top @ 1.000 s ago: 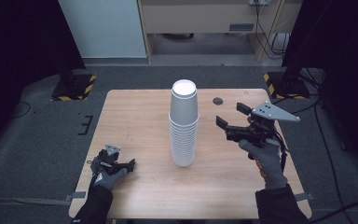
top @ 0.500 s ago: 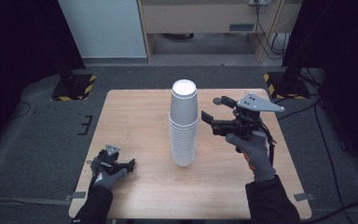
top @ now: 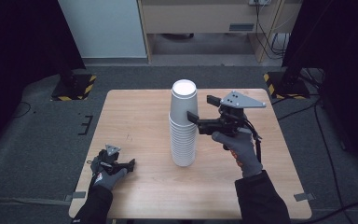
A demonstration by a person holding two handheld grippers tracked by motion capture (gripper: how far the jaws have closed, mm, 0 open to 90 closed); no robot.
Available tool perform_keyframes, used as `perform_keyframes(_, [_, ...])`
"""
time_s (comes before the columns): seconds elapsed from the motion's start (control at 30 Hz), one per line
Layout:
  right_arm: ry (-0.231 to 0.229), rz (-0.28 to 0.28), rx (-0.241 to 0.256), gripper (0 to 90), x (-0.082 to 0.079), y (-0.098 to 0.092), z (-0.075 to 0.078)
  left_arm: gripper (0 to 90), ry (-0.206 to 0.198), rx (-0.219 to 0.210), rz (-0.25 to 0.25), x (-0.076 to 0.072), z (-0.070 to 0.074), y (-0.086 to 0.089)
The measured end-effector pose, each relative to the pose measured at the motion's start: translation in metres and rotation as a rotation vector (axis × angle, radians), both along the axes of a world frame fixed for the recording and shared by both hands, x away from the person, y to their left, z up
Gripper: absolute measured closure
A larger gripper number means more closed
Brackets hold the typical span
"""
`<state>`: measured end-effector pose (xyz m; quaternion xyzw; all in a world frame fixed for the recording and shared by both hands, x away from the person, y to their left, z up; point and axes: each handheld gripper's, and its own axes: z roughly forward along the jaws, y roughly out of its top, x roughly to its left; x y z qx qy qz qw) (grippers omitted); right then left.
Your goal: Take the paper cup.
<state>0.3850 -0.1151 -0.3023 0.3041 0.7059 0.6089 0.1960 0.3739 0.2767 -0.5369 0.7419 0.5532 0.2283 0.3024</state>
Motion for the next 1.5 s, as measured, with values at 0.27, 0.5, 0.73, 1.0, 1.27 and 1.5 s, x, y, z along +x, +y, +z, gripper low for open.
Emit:
perform_keyframes(0.27, [0.004, 0.017, 0.003, 10.3, 0.008, 0.017, -0.003, 1.4, 0.000, 0.000, 0.000, 0.000, 0.000, 0.000])
perform_keyframes(0.5, [0.003, 0.020, -0.013, 9.6, 0.015, 0.030, -0.006, 1.4, 0.000, 0.000, 0.000, 0.000, 0.000, 0.000])
perform_keyframes(0.73, [0.015, 0.011, -0.035, 9.4, 0.022, 0.041, -0.013, 1.4, 0.000, 0.000, -0.001, 0.000, 0.000, 0.000])
perform_keyframes(1.0, [0.022, -0.002, -0.054, 9.9, 0.028, 0.049, -0.017, 1.4, 0.000, 0.000, -0.001, 0.000, 0.000, 0.000])
perform_keyframes(1.27, [0.012, -0.016, -0.062, 13.3, 0.031, 0.054, -0.019, 1.3, 0.001, 0.000, -0.002, 0.000, 0.000, 0.000])
perform_keyframes(1.5, [-0.006, -0.017, -0.040, 14.2, 0.029, 0.053, -0.015, 1.3, 0.001, 0.000, -0.002, 0.000, 0.000, 0.000])
